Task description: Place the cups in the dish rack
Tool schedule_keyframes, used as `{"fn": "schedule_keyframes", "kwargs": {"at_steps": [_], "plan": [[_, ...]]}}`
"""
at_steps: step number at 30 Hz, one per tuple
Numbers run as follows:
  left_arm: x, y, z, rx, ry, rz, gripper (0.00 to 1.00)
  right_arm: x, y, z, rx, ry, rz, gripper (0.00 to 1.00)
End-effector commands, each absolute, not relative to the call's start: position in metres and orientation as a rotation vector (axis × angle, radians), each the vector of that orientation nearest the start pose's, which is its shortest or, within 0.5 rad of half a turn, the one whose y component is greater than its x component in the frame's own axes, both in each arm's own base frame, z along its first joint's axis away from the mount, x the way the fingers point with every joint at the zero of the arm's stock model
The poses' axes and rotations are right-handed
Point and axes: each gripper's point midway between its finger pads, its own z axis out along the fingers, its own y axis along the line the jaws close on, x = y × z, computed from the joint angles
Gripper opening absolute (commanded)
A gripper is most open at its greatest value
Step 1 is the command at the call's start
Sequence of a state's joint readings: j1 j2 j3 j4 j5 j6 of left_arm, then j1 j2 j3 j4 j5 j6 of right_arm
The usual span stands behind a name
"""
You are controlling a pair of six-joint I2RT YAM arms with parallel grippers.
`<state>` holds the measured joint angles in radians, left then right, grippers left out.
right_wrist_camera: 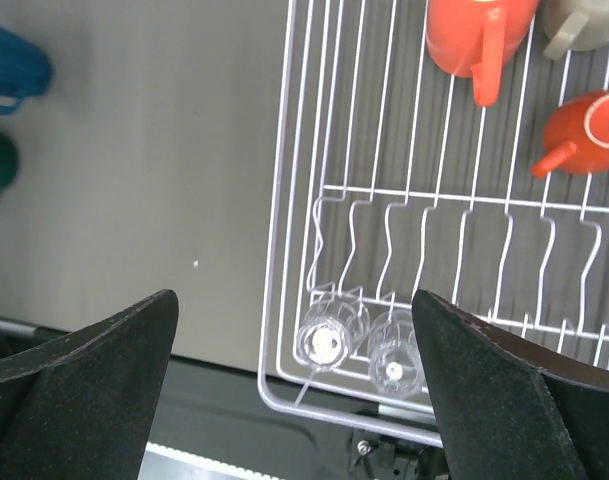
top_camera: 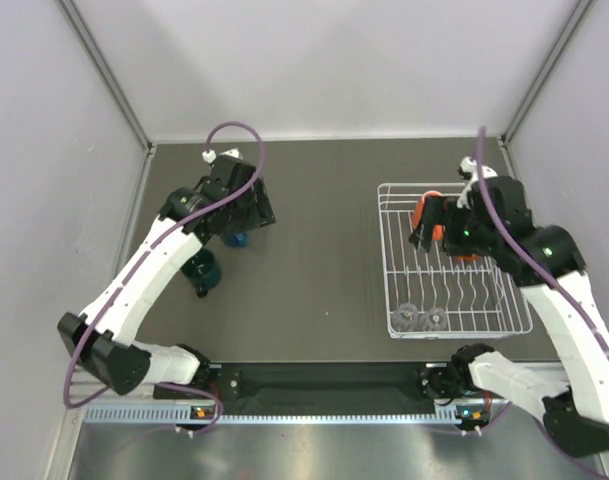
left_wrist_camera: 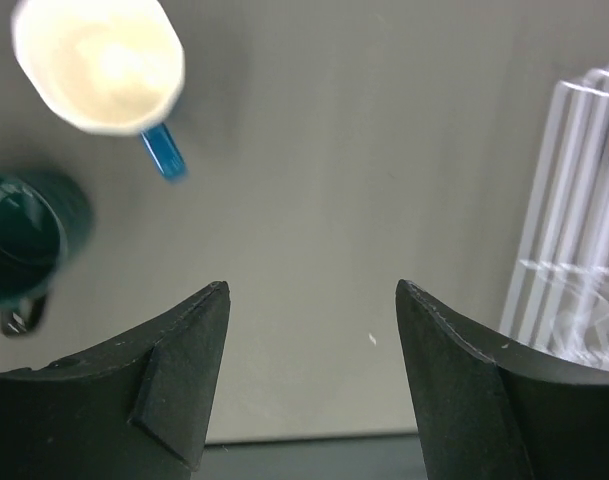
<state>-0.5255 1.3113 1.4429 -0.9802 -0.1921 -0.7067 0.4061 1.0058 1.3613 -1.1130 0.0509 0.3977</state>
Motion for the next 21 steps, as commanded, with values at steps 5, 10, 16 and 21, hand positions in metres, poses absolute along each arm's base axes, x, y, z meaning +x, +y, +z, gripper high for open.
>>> {"fn": "schedule_keyframes", "kwargs": {"at_steps": [5,10,16,21], "plan": [[0.368,-0.128,0.242,-0.337,2.32,-0.11,0.72,0.176,0.088,0.303,0.041,2.303,0.392,1.0],[0.399,-0.108,0.211,-0.442,2.368,-0.051,0.72,0.156,0.088,0.302,0.069,2.288,0.467,1.0],[0.423,-0.105,0.171,-0.546,2.428,-0.04,0.72,0.138,0.08,0.298,0.09,2.298,0.466,1.0],[0.432,-0.101,0.14,-0.628,2.471,0.009,0.7,0.129,0.069,0.303,0.101,2.288,0.427,1.0]]}}
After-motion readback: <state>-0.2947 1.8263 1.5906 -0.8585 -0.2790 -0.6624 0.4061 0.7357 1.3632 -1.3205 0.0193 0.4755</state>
